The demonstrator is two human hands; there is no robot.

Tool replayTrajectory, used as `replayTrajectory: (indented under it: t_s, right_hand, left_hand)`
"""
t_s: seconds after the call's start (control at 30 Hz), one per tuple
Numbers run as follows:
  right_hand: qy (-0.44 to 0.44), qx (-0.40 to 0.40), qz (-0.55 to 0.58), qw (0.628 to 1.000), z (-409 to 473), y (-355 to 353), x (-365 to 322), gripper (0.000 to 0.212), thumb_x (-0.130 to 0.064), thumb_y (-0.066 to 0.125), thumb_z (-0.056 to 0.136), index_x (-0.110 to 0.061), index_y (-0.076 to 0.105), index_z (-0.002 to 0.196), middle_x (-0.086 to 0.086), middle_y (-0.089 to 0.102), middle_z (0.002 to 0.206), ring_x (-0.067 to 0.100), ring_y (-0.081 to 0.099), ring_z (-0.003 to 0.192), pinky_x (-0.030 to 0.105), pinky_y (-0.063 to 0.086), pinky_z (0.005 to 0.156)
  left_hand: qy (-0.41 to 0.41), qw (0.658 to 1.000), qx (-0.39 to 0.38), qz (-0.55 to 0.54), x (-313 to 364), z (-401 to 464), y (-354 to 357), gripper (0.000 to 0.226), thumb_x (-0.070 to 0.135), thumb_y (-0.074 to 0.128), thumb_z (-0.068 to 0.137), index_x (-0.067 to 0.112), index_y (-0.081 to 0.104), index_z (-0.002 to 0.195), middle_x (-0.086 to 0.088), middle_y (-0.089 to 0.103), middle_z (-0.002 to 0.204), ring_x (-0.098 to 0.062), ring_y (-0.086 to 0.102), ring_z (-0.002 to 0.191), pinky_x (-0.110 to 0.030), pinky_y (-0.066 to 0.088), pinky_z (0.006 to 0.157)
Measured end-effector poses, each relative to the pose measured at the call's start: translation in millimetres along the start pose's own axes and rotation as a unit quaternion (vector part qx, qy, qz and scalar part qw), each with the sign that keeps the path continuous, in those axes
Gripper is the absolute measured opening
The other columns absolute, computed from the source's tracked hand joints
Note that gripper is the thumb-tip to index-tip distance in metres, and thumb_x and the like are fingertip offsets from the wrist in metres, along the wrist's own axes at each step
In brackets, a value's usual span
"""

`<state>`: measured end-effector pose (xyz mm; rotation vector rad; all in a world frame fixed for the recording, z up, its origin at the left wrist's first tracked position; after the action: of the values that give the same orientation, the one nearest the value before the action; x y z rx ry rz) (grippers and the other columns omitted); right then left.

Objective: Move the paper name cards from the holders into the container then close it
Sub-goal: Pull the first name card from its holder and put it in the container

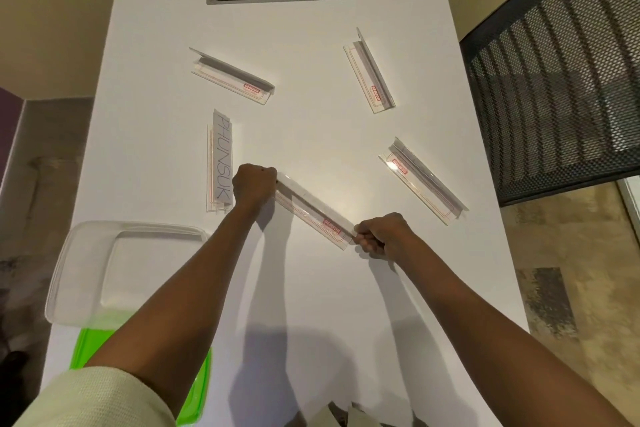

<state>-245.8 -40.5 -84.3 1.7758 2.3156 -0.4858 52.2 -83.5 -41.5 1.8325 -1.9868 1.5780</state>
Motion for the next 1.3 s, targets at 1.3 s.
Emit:
replayTrajectory:
  t_s: [1.3]
  right_hand:
    - [-0.427, 0.237, -0.162, 0.858, 4.4, -33.9, -49.3, 0.05, -0.006, 0.066, 0.079, -0.02, 0.051, 0.125, -0.009, 0.067, 0.076, 0.01, 0.06, 0.074, 0.022, 0.041, 0.071]
  left_hand:
    - [0.107, 0.991, 0.078, -0.01, -39.5, -47.1, 3.4, 0.011, 0.004, 0.065, 0.08, 0.005, 0.076, 0.079, -0.007, 0.068, 0.067, -0.023, 0.061, 0.069, -0.031, 0.05, 0.072]
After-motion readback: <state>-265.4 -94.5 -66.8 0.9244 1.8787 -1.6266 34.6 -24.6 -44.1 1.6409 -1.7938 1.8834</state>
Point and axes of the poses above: each hand's wrist, its own z-axis towards the middle knuckle, its own y-axis out of the palm, x = y × z, the point moved 8 cm from there along z, towards the middle knuckle
